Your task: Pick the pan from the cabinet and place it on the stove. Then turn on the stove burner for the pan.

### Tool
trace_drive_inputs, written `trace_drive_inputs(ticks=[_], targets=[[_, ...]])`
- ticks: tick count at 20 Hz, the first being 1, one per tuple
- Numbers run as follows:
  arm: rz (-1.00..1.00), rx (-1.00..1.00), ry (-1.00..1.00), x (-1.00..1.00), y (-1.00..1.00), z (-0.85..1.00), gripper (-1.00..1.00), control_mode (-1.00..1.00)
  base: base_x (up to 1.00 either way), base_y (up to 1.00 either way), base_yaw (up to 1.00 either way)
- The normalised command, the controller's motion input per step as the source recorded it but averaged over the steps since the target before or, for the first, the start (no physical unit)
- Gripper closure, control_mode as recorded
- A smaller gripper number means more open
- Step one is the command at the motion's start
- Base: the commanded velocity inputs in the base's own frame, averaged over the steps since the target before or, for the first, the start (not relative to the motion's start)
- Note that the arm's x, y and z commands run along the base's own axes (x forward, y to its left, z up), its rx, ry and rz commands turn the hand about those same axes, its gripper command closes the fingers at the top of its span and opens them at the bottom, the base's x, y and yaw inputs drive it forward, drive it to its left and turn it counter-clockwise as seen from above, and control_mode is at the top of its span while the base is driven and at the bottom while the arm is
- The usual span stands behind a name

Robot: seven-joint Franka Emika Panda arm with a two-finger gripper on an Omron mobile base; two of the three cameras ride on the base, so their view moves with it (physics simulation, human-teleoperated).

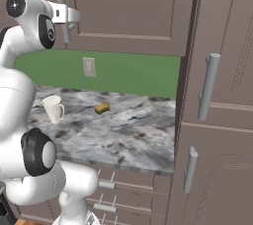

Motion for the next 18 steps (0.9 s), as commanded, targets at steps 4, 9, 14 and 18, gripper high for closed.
trace_drive_inputs(ticks=[4,9,14,18], targets=[[0.0,0.0,0.0,0.0,-0.01,0.0,1.0,-1.0,0.0,0.0,0.0],[0.0,0.0,0.0,-0.13,-0.06,-0.01,1.0,-1.0,0.0,0.0,0.0],[0.03,0.0,-0.02,-0.45,-0.43,0.0,1.0,-1.0,0.0,0.0,0.0],[0.04,0.0,-0.01,-0.68,-0.58,0.0,1.0,-1.0,0.0,0.0,0.0]])
